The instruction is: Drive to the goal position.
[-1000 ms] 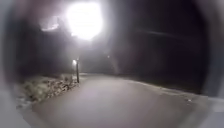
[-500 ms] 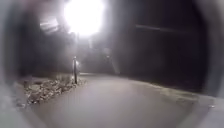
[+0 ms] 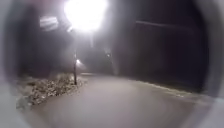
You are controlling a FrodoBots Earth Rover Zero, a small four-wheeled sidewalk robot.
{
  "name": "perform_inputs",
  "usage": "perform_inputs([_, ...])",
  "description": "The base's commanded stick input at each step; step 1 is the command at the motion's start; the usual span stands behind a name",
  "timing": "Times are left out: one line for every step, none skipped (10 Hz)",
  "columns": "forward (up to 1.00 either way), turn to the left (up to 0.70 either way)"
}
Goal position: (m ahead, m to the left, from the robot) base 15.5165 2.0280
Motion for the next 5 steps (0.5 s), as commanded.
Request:
perform_inputs([1.0,0.08])
perform_inputs([1.0,0.15])
perform_inputs([1.0,0.16])
perform_inputs([1.0,0.14])
perform_inputs([1.0,0.09])
